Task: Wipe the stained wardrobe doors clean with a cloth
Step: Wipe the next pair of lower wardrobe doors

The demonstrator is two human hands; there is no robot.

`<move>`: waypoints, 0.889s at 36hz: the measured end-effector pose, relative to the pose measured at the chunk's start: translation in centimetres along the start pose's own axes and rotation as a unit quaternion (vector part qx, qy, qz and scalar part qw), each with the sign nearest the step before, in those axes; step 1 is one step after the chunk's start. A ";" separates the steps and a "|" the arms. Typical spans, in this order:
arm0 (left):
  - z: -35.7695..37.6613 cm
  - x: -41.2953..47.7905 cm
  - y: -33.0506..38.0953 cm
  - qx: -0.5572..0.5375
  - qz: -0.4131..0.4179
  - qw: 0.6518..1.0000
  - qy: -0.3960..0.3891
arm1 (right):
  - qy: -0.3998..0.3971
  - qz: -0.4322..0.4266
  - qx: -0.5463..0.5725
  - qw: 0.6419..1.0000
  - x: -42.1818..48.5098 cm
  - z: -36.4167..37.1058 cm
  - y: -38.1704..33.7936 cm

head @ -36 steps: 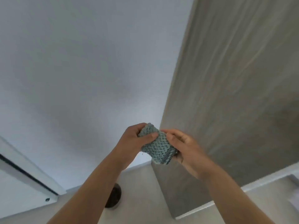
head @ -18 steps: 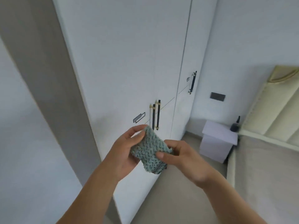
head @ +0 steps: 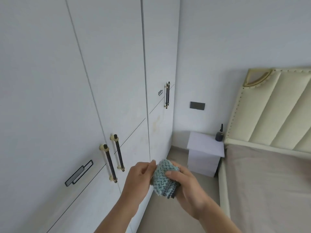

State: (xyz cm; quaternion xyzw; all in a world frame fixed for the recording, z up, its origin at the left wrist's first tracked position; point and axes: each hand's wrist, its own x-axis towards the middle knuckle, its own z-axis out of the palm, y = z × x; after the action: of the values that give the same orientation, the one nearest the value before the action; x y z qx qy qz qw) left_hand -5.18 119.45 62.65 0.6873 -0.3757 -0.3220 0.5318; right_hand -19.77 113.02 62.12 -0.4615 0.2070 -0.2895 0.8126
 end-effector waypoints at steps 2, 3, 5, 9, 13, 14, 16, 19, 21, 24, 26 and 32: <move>1.5 3.3 1.1 0.006 0.033 0.999 -0.011 | 0.016 -0.013 0.004 1.000 2.4 -2.2 -2.0; 2.3 5.0 1.9 0.006 0.058 0.998 -0.022 | 0.031 -0.018 -0.009 0.999 3.5 -3.4 -3.2; 3.6 8.0 3.2 0.023 0.106 0.993 -0.050 | 0.060 -0.022 -0.053 0.997 5.4 -5.9 -5.0; 6.6 13.4 4.8 0.088 0.129 0.966 -0.206 | 0.048 -0.017 -0.078 0.996 8.8 -11.0 -7.5; 11.1 19.6 5.0 0.115 0.108 0.962 -0.221 | 0.067 -0.006 -0.135 0.989 13.6 -16.3 -9.6; 12.2 20.9 4.8 0.103 0.094 0.966 -0.218 | 0.070 0.002 -0.141 0.988 14.9 -17.7 -10.1; 14.1 23.5 4.5 0.077 0.075 0.974 -0.201 | 0.054 0.015 -0.115 0.992 17.4 -20.3 -11.4; 16.2 26.9 4.9 0.038 0.034 0.986 -0.156 | 0.000 0.027 -0.100 0.995 20.7 -23.1 -12.9; 17.4 29.4 5.4 0.018 0.007 0.992 -0.128 | -0.016 0.023 -0.131 0.991 22.9 -24.7 -13.9; 18.8 32.9 6.1 0.002 0.001 0.996 -0.092 | -0.066 0.009 -0.192 0.979 26.4 -26.9 -15.7; 19.6 35.2 5.9 -0.015 -0.007 0.998 -0.060 | -0.104 0.025 -0.189 0.976 29.0 -28.6 -16.7; 19.6 42.0 3.4 -0.059 -0.036 0.997 -0.019 | -0.148 0.074 -0.234 0.958 37.6 -32.4 -17.8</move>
State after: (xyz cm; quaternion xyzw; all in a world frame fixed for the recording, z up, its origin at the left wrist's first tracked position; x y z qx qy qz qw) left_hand -0.88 73.24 59.69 0.6617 -0.3413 -0.3749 0.5523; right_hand -16.25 60.51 59.17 -0.6600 0.1803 -0.1002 0.7224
